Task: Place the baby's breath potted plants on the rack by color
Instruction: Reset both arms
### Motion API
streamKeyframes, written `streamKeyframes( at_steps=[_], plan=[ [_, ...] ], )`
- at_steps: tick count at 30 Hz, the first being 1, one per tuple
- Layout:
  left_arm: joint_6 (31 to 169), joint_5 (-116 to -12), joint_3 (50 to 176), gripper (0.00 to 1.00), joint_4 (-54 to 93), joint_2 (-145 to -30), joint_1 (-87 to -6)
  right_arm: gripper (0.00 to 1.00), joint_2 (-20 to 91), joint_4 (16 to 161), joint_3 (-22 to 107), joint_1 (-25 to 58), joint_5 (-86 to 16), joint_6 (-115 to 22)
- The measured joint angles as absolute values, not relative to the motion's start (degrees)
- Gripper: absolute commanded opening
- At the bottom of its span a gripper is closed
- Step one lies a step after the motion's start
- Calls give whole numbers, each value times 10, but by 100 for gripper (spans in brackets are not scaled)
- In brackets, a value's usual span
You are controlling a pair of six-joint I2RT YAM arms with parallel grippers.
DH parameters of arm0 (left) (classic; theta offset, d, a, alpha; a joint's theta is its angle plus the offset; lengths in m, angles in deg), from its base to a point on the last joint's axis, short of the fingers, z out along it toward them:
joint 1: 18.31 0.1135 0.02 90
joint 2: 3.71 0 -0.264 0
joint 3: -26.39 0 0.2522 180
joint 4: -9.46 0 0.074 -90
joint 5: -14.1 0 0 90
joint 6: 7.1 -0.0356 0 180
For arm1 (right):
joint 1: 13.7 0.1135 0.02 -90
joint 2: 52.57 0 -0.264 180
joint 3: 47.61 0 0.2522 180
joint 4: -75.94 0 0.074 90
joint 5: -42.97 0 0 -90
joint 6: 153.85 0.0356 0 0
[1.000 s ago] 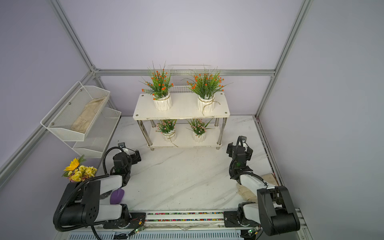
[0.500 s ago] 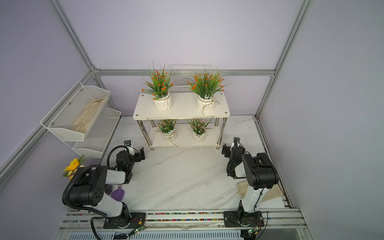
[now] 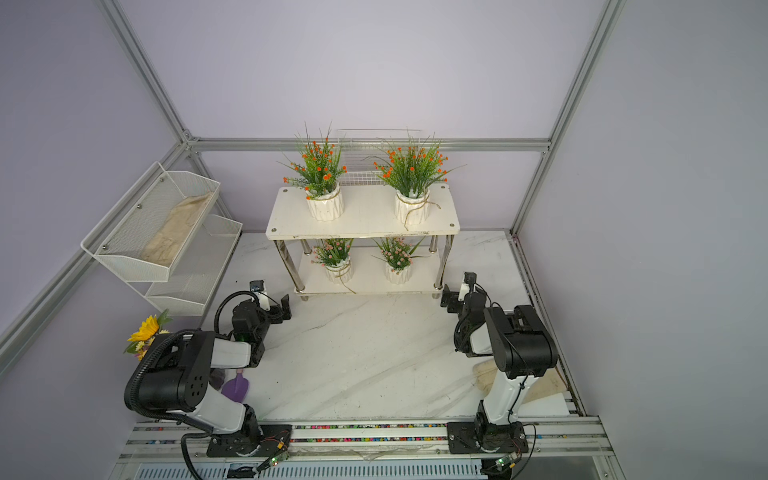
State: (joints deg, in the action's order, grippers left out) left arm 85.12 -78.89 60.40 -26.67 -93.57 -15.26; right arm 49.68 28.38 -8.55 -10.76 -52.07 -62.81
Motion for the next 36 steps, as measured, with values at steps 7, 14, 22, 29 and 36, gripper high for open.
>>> streamKeyframes(
  at_steps=[7, 14, 22, 29, 36],
  plan=[
    [847, -789, 604, 100, -268, -936, -153, 97, 497, 284, -85, -108, -520, -629],
    [847, -789, 604, 100, -268, -936, -153, 97, 497, 284, -85, -108, -520, -629],
    [847, -789, 604, 100, -268, -936, -153, 97, 497, 284, -85, -108, -520, -629],
    [847, -789, 604, 100, -268, -936, -153, 97, 497, 284, -85, -108, -538, -626],
    [847, -789, 604, 100, -268, -936, -153, 97, 497, 275, -85, -107, -589, -608]
  ],
)
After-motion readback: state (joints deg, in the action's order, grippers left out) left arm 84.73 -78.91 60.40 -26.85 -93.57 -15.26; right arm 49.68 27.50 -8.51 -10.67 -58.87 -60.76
